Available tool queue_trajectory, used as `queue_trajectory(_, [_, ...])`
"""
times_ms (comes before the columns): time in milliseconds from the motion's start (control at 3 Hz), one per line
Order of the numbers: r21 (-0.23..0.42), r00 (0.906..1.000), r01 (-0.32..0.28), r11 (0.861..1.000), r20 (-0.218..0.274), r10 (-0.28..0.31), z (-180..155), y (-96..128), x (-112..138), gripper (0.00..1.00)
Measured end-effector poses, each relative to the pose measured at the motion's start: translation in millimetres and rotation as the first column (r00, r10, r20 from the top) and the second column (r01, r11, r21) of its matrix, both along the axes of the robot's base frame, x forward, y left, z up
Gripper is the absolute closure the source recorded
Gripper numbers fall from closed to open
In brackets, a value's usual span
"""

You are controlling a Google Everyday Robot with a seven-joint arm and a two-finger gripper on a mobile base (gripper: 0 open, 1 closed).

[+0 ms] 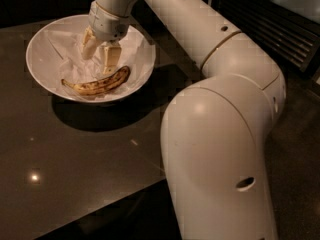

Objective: Pick banana from white bowl

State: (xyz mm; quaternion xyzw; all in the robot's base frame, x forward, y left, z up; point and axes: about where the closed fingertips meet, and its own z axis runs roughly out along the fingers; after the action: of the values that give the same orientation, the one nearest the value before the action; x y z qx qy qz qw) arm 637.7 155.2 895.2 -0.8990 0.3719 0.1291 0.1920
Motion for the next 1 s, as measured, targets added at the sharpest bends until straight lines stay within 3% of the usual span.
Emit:
queue_trajectory(667, [-0.01, 0.9974, -0.02, 1.0, -0.069, 0.019, -19.7, 5.1, -22.0, 0.43])
queue_trajectory(1000, [-0.034, 0.9973, -0.007, 0.999, -0.073, 0.004, -19.9, -7.5, -28.1, 0.43])
